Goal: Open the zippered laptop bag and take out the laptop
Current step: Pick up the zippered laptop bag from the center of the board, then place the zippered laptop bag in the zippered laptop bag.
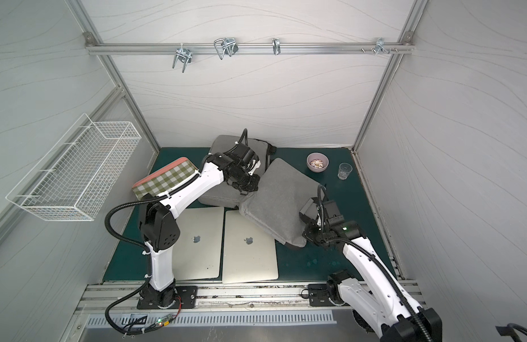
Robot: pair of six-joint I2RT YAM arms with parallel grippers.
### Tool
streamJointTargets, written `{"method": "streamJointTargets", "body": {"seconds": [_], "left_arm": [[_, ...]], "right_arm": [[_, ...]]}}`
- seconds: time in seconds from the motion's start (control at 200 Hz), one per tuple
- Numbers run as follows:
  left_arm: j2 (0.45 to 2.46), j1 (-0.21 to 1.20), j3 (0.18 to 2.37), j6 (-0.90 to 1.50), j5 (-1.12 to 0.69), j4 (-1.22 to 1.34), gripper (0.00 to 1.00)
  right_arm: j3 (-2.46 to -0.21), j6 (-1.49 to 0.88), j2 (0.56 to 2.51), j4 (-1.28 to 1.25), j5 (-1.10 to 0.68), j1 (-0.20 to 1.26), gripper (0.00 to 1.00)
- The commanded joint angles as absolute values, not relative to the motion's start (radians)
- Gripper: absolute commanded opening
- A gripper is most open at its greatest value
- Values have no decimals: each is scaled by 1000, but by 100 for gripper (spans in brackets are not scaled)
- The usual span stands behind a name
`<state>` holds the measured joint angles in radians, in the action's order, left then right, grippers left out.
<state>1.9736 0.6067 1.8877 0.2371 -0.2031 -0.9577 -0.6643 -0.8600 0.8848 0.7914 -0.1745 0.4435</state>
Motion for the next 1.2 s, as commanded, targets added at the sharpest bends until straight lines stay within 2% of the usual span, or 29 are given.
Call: {"method": "streamJointTargets", "body": {"seconds": [0.0, 0.19, 0.35, 0.615, 0.795, 0.925, 1.055, 1.11, 1.195], "left_arm": [[1974, 557, 1961, 172, -263, -885, 0], [2051, 493, 2061, 103, -304, -934, 0], [2104, 447, 2118, 73, -260, -935, 0], [2211, 375, 2243, 24, -224, -968, 0], [2262, 322, 2248, 31, -216, -937, 5], [2275, 306, 2229, 20, -218, -921, 12], [2286, 286, 2218, 28, -215, -926, 29], [2280, 279, 2210, 40, -214, -926, 37], [2257, 272, 2184, 54, -213, -905, 48]], "right_arm": [[-691, -966, 936, 671, -189, 564, 0], [-750, -1015, 1047, 562, -118, 720, 0], [-850, -1019, 1201, 486, -118, 810, 0], [-916, -1112, 1352, 356, -97, 876, 0], [-945, -1183, 1438, 271, -71, 924, 0], [-992, -1197, 1519, 251, -72, 965, 0], [-1043, -1160, 1571, 291, -65, 980, 0], [-1049, -1139, 1566, 319, -49, 979, 8], [-1045, -1116, 1536, 374, -23, 975, 29]]}}
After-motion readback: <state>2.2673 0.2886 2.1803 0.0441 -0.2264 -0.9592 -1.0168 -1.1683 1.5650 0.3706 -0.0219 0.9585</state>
